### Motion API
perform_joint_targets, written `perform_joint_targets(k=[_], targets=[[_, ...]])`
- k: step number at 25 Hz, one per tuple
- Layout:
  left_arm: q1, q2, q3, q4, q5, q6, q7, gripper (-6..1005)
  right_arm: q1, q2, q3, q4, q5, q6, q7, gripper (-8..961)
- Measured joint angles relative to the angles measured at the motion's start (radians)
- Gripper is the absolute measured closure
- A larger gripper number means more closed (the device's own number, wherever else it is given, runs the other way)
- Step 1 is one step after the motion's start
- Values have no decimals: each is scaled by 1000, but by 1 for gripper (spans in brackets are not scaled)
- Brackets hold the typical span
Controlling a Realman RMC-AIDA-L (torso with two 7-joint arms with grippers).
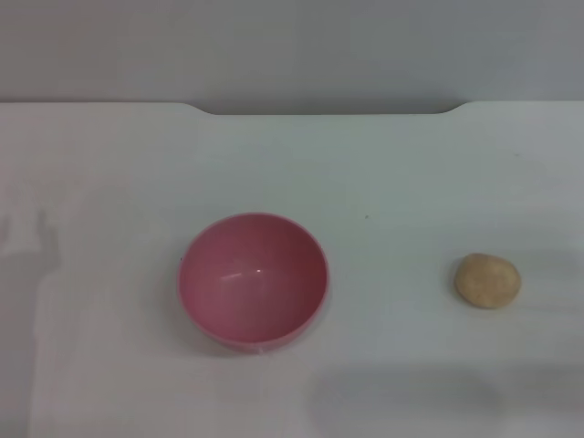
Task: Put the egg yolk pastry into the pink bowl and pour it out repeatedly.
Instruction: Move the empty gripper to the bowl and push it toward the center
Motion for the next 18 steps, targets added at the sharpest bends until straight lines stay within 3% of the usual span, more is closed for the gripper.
perform_joint_targets(k=[12, 18], targets=[[-4, 1, 27, 5, 2, 29, 7, 574, -6, 0, 0, 0, 0, 1, 0, 700], [-45, 5, 48, 38, 111, 91, -10, 573, -6, 0, 0, 3, -3, 21, 0, 701]])
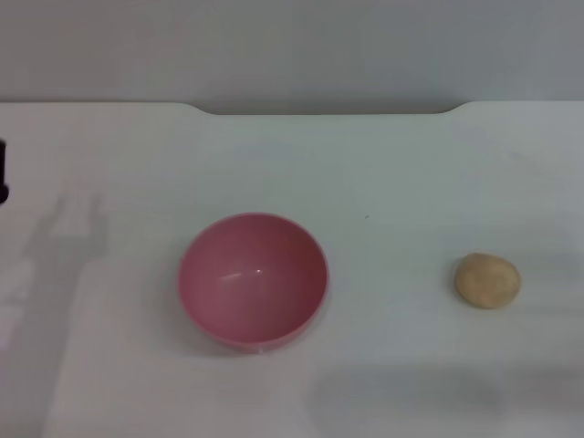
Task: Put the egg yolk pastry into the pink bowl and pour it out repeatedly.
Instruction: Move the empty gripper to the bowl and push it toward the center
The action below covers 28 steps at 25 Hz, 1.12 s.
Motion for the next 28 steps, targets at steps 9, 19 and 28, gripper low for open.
perform_joint_targets(k=[9, 19, 28], targets=[[-174, -7, -27, 62, 7, -108, -70, 573, 0, 0, -9, 1, -5, 43, 0, 701], [-411, -13, -92, 308, 8, -291, -323, 575, -3, -1, -5, -16, -2, 72, -6, 701], [-499, -10, -4, 566, 3, -389, -612, 577, 1, -3, 0, -44, 3, 137, -6, 702]])
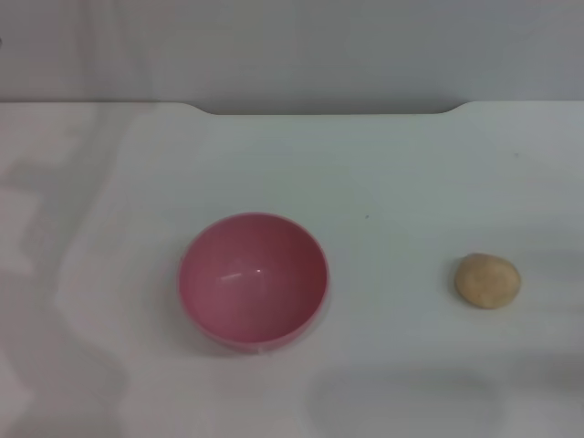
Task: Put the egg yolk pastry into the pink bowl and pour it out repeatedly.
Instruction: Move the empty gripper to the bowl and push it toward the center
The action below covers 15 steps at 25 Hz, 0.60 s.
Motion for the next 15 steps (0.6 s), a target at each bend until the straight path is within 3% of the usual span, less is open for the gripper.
perform_joint_targets(k=[9, 12, 15], targets=[[62, 2, 293, 329, -19, -49, -310, 579, 4, 0, 3, -13, 0, 37, -1, 702], [122, 3, 439, 494, -21, -113, -462, 580, 8, 0, 4, -13, 0, 41, -1, 702], [208, 10, 640, 693, -19, -213, -625, 581, 11, 0, 4, -13, 0, 49, -1, 702]])
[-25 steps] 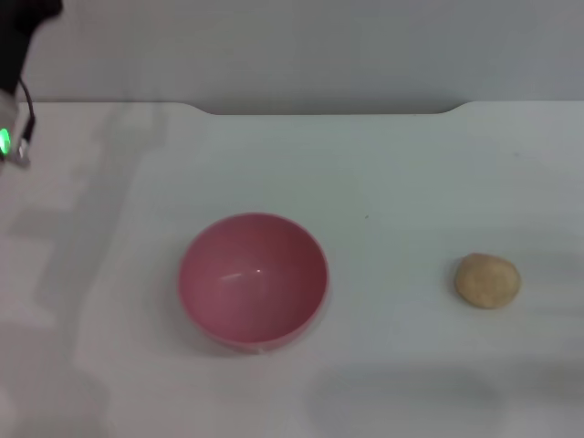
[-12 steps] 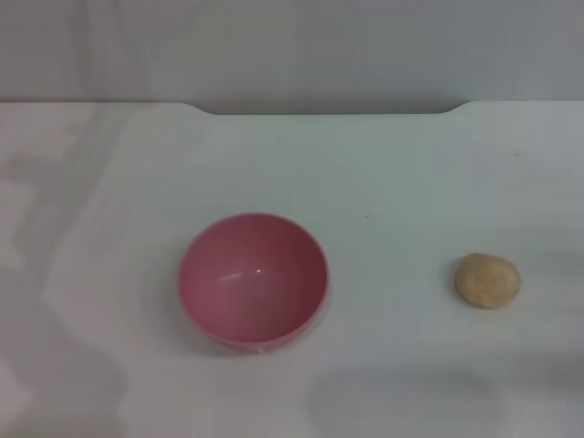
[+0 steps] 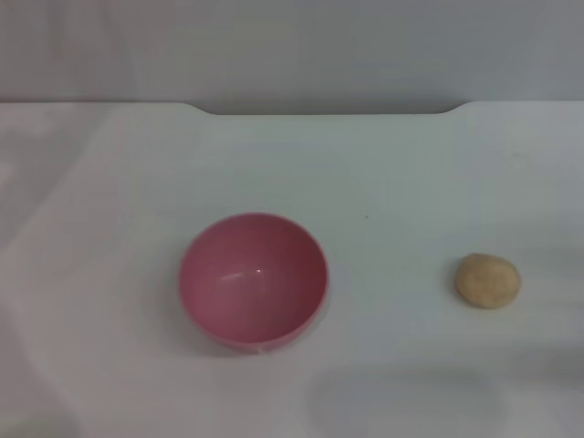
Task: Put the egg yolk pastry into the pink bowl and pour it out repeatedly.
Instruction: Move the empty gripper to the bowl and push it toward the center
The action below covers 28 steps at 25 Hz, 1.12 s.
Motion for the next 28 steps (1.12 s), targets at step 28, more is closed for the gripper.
perform_joint_targets(k=[28], targets=[[55, 10, 399, 774, 984, 570, -965, 591, -11, 3, -1, 1, -2, 33, -2, 703]])
